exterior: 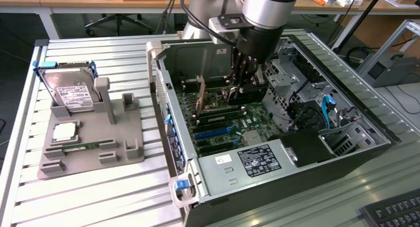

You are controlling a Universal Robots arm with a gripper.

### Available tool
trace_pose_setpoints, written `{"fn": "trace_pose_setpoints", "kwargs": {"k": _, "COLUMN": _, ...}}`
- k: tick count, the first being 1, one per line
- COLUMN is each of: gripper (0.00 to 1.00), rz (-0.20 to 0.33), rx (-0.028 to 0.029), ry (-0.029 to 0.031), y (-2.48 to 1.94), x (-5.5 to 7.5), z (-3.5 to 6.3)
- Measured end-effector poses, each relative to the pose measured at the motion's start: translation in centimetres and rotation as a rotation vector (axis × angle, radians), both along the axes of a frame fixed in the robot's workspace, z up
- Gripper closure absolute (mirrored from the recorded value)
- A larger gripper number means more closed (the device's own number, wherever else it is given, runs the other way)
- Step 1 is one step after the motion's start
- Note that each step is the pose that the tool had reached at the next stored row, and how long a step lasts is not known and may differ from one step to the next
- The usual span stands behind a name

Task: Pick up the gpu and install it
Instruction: 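Insert the gpu into the slot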

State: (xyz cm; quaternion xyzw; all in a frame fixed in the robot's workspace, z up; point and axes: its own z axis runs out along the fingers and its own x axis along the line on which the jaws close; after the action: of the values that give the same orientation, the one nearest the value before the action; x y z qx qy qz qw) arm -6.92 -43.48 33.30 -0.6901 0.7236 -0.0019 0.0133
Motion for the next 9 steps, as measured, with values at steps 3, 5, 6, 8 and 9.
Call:
{"fn": "trace_pose_setpoints", "kwargs": {"k": 3, "gripper": 0.73, "rz": 0.000, "rx": 0.0000, "ry": 0.0000, "y": -0.03, "x": -0.04, "z": -0.06}}
{"fn": "trace_pose_setpoints", "kwargs": {"k": 5, "gripper": 0.73, "rz": 0.000, "rx": 0.0001, "ry": -0.0001, "y": -0.04, "x": -0.08, "z": -0.09}}
{"fn": "trace_pose_setpoints", "kwargs": {"k": 6, "gripper": 0.73, "rz": 0.000, "rx": 0.0001, "ry": 0.0000, "y": -0.05, "x": -0.11, "z": -0.10}}
{"fn": "trace_pose_setpoints", "kwargs": {"k": 8, "gripper": 0.73, "rz": 0.000, "rx": -0.0001, "ry": 0.0000, "y": -0.06, "x": -0.17, "z": -0.13}}
{"fn": "trace_pose_setpoints", "kwargs": {"k": 9, "gripper": 0.73, "rz": 0.000, "rx": -0.0001, "ry": 0.0000, "y": -0.07, "x": -0.21, "z": -0.15}}
